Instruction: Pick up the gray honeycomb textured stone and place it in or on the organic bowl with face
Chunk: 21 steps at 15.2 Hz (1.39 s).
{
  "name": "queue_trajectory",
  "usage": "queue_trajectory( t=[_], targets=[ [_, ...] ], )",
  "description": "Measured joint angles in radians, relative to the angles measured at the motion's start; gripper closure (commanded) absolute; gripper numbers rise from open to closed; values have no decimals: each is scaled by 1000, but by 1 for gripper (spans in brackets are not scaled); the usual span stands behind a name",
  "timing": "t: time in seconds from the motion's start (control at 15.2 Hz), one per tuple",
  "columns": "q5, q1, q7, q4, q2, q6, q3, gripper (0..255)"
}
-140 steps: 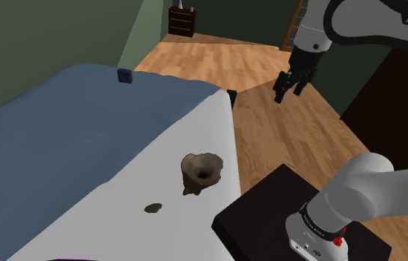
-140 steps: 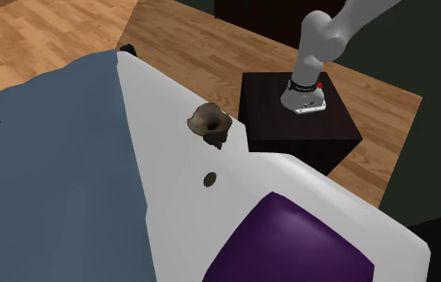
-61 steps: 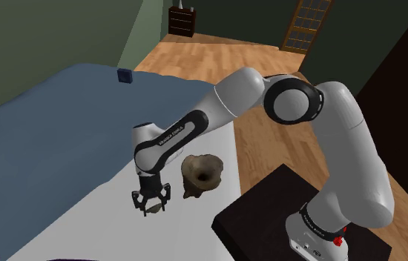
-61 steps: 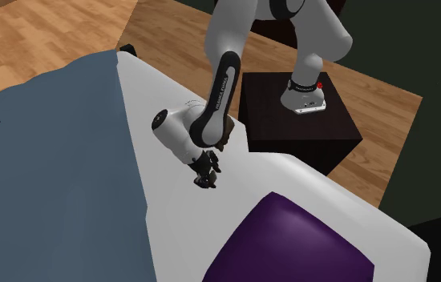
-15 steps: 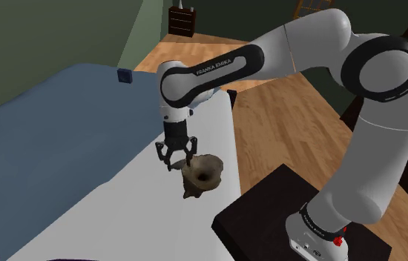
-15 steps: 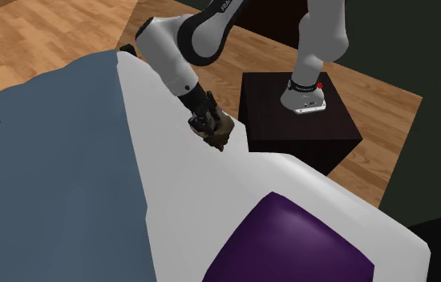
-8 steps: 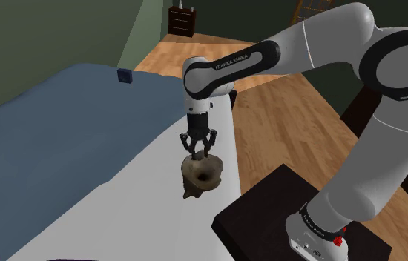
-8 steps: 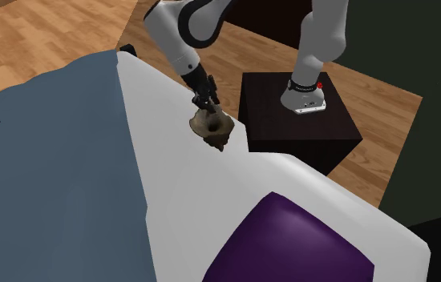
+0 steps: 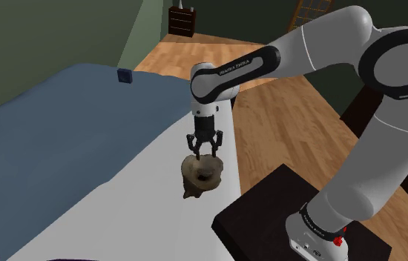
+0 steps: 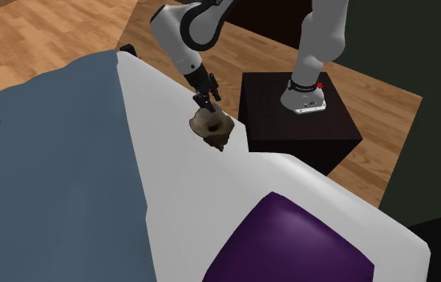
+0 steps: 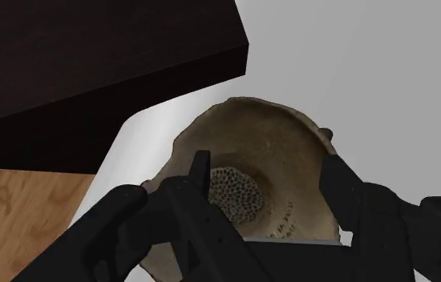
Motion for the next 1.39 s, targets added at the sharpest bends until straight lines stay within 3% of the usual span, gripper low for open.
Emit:
queue_trajectory(
  t=[0.53, 0.92, 1.39],
  targets=[
    [62, -29, 41, -98, 113, 249, -43, 0],
    [76, -17, 37, -141, 155, 338, -37, 0],
    [77, -13, 39, -142, 165, 351, -35, 0]
  ],
)
